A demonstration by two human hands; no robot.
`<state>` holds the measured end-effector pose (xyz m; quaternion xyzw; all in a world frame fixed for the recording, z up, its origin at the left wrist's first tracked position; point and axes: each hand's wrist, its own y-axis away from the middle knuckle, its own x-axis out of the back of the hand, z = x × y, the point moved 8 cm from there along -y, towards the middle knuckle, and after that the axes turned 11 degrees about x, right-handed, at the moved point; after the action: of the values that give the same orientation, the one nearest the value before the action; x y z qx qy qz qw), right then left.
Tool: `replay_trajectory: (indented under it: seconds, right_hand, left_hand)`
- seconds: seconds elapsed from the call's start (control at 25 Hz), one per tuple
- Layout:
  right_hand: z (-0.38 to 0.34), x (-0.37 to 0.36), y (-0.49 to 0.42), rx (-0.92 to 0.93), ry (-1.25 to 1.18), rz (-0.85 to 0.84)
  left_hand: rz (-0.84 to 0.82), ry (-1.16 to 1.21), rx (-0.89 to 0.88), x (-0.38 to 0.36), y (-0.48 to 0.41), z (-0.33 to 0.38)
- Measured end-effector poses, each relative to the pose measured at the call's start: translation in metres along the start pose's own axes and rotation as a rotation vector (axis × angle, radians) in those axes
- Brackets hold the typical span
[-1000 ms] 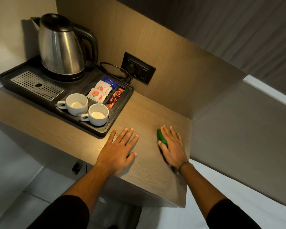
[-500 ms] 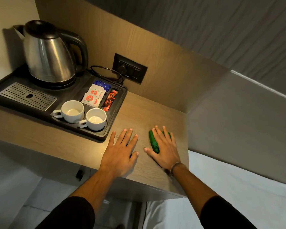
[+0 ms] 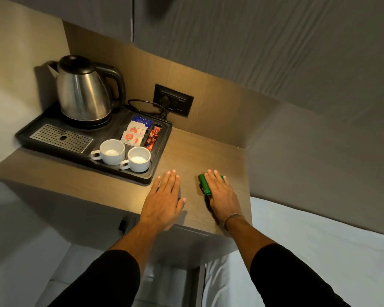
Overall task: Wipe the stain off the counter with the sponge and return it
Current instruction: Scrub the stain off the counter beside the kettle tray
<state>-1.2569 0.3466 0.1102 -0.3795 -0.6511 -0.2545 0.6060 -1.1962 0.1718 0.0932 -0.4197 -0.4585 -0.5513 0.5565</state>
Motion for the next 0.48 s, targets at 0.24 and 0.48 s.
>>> replay_trajectory:
  seconds: [0.24, 0.48]
  right_hand:
    - [-0.073, 0.025, 0.042, 0.144, 0.000, 0.041]
    - [-0.181, 0.026, 0.116, 0.350, -0.024, 0.050]
  left_hand:
    - [0.068, 0.024, 0.115, 0.031, 0.087, -0.024]
    - [0.115, -0.014, 0.368, 0.025, 0.237, -0.050]
